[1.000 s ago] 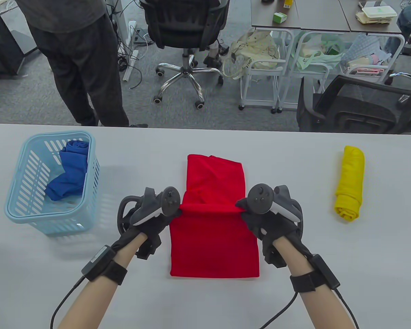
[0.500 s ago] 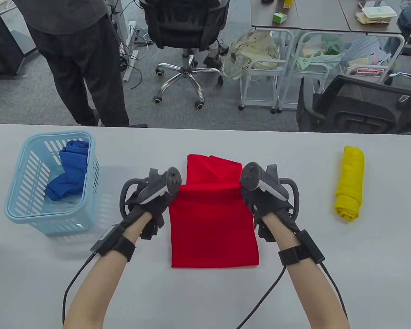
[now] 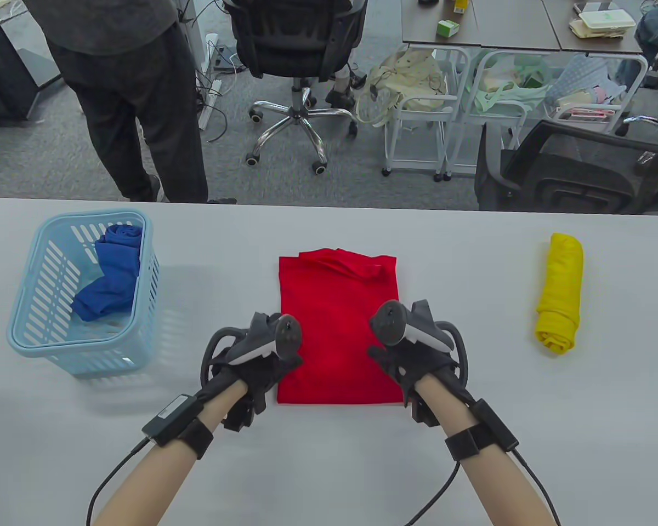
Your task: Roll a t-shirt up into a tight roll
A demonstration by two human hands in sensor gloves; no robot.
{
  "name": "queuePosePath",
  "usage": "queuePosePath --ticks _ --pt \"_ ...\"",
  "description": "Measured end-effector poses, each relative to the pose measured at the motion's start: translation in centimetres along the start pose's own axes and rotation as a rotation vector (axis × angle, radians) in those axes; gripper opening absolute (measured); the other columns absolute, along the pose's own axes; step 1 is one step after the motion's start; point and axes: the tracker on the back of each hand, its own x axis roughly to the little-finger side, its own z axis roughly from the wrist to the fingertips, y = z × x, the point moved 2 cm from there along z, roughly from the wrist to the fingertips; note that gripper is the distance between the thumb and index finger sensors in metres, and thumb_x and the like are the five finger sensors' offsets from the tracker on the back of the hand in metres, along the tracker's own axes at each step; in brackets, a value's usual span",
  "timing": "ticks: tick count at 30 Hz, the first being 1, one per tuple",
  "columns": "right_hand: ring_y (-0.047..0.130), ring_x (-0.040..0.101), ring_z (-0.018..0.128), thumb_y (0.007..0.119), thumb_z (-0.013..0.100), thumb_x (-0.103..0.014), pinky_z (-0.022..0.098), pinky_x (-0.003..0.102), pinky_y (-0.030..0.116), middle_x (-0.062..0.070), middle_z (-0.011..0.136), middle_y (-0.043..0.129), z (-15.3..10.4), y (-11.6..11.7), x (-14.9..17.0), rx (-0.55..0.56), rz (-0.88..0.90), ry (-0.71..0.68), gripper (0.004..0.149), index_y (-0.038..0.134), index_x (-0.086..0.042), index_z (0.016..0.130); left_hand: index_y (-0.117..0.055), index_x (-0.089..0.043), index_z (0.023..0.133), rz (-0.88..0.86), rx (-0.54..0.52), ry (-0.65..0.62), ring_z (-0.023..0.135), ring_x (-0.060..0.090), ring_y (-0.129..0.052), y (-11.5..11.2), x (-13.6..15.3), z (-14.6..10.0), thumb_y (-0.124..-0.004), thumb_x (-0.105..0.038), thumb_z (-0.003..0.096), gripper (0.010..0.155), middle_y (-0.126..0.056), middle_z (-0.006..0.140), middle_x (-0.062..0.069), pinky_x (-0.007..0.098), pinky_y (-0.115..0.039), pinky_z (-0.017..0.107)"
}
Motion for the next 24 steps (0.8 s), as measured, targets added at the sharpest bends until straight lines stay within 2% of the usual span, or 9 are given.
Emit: queuePosePath --ticks 2,3,4,7,10,13,17,20,24 --pt "0.012 0.050 0.107 0.054 0.062 -0.049 0.073 0.063 0.043 0.015 0.116 0.005 -0.2 2.5 -0.6 -0.057 -0.099 0.022 0.073 0.013 -0.020 0.115 0.001 -0.038 0.106 0.118 0.055 0.037 0.114 0.035 -0.015 -2.0 -0.2 -0.4 -0.031 -0.066 0.0437 0.076 -0.001 0.119 0.006 0.059 -0.037 0.083" --pt "0.008 0.049 0.107 0.049 0.061 -0.050 0.073 0.063 0.040 0.015 0.114 0.000 -0.6 3.2 -0.8 -0.034 -0.156 0.034 0.073 0.005 -0.021 0.113 0.003 -0.036 0.105 0.163 0.025 0.044 0.114 0.035 -0.016 -2.2 -0.1 -0.7 -0.025 -0.066 0.0413 0.076 -0.002 0.119 0.007 0.058 -0.039 0.082" --pt "0.010 0.049 0.108 0.045 0.061 -0.051 0.074 0.062 0.041 0.015 0.115 0.001 -1.2 3.5 -1.1 0.004 -0.201 0.028 0.072 0.004 -0.021 0.113 -0.001 -0.036 0.107 0.166 -0.021 0.040 0.114 0.035 -0.022 -2.2 -0.1 -1.2 -0.026 -0.066 0.0414 0.077 -0.007 0.120 0.008 0.058 -0.043 0.082" --pt "0.009 0.049 0.108 0.049 0.061 -0.051 0.074 0.063 0.038 0.015 0.115 0.001 -2.9 4.7 -1.4 -0.020 -0.123 -0.023 0.074 0.006 -0.021 0.113 -0.010 -0.038 0.109 0.104 0.021 0.024 0.114 0.035 -0.025 -2.6 0.0 -3.0 -0.038 -0.067 0.0437 0.077 -0.013 0.121 0.006 0.057 -0.045 0.082" --pt "0.011 0.049 0.107 0.054 0.061 -0.050 0.074 0.063 0.039 0.015 0.115 0.002 -4.5 4.9 -1.7 -0.029 -0.122 -0.055 0.074 0.010 -0.022 0.114 -0.013 -0.036 0.110 0.186 0.026 0.010 0.115 0.034 -0.026 -2.9 -0.5 -4.6 -0.040 -0.066 0.0443 0.078 -0.015 0.122 0.005 0.057 -0.044 0.083" --pt "0.014 0.050 0.108 0.056 0.061 -0.050 0.073 0.063 0.041 0.017 0.117 0.007 -6.5 4.2 -2.8 0.014 -0.137 -0.083 0.075 0.014 -0.021 0.116 -0.012 -0.032 0.112 0.176 -0.073 -0.036 0.116 0.034 -0.027 -2.4 -1.5 -6.1 -0.040 -0.068 0.0432 0.082 -0.014 0.122 0.006 0.056 -0.043 0.084" --pt "0.018 0.049 0.109 0.055 0.061 -0.049 0.073 0.062 0.042 0.018 0.118 0.013 -5.7 4.9 -3.3 -0.023 -0.158 -0.075 0.073 0.018 -0.022 0.116 -0.010 -0.036 0.110 0.110 -0.040 -0.100 0.116 0.033 -0.026 -3.1 -2.9 -5.5 -0.039 -0.069 0.0425 0.081 -0.014 0.122 0.005 0.056 -0.042 0.084" --pt "0.007 0.047 0.108 0.048 0.061 -0.051 0.074 0.062 0.036 0.011 0.113 -0.004 -4.7 6.0 -1.8 -0.063 -0.183 -0.029 0.073 0.000 -0.027 0.110 0.001 -0.036 0.106 0.202 0.014 -0.055 0.114 0.030 -0.018 -4.5 -2.4 -4.8 -0.029 -0.069 0.0392 0.080 -0.001 0.118 0.003 0.054 -0.037 0.084" --pt "0.011 0.048 0.108 0.049 0.061 -0.049 0.074 0.063 0.037 0.013 0.115 0.002 -5.1 5.6 -0.2 -0.045 -0.153 0.033 0.072 0.002 -0.026 0.110 -0.005 -0.036 0.108 0.154 0.011 -0.073 0.115 0.029 -0.020 -4.2 -1.8 -5.0 -0.036 -0.070 0.0405 0.082 -0.004 0.118 0.002 0.054 -0.038 0.084"
